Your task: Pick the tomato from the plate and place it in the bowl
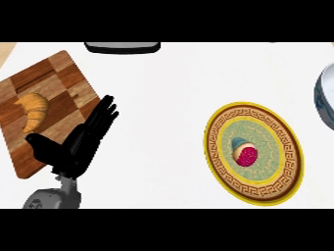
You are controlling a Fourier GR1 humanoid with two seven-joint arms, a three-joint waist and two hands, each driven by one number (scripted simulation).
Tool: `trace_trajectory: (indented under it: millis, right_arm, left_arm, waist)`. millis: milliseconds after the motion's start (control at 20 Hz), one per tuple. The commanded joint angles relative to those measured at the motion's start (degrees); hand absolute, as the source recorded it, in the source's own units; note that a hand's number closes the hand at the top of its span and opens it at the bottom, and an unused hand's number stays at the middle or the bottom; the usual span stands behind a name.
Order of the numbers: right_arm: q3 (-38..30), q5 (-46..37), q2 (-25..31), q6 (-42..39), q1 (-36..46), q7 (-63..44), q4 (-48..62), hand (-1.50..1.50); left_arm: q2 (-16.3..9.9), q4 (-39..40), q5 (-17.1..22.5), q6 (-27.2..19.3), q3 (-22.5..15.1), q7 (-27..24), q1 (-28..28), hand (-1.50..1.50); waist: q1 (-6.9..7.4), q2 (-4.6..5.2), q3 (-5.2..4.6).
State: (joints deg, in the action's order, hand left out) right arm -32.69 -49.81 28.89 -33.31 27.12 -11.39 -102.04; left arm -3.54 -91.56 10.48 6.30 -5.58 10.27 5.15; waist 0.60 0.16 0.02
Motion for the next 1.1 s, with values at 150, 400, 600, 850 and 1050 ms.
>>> trace_trajectory:
  millis: [150, 400, 600, 850, 1050]
  right_arm:
    - [4.13, -6.32, 4.86, 16.71, 4.36, 10.09, 23.29, 1.50]
    - [6.15, -11.69, 8.93, 26.28, 9.47, 16.04, 42.55, 1.50]
    - [6.25, -14.71, 7.65, 27.46, 11.75, 11.48, 54.81, 1.50]
    - [1.54, -11.16, 10.54, 30.78, 16.32, 16.42, 68.79, -1.50]
    - [-2.62, -5.87, 9.50, 34.49, 17.20, 23.13, 73.29, -1.50]
  left_arm:
    - [1.50, 1.27, -2.30, -0.39, -1.70, -2.10, -0.62, 0.00]
    - [0.82, 1.09, -0.56, -0.06, 0.16, 0.49, 3.22, 0.00]
    - [2.32, 0.67, -2.00, -0.85, -2.19, 0.69, 2.55, 0.00]
    - [3.31, 1.57, -3.56, -1.27, -3.54, -0.75, 1.66, 0.00]
    - [1.21, 1.85, -0.86, 0.27, -0.74, 0.09, 3.80, 0.00]
  waist:
    - [0.31, 0.13, 0.01]
    - [1.02, 0.38, 0.04]
    - [2.22, 0.80, 0.11]
    - [2.04, 0.91, 0.18]
    - [1.53, 0.82, 0.20]
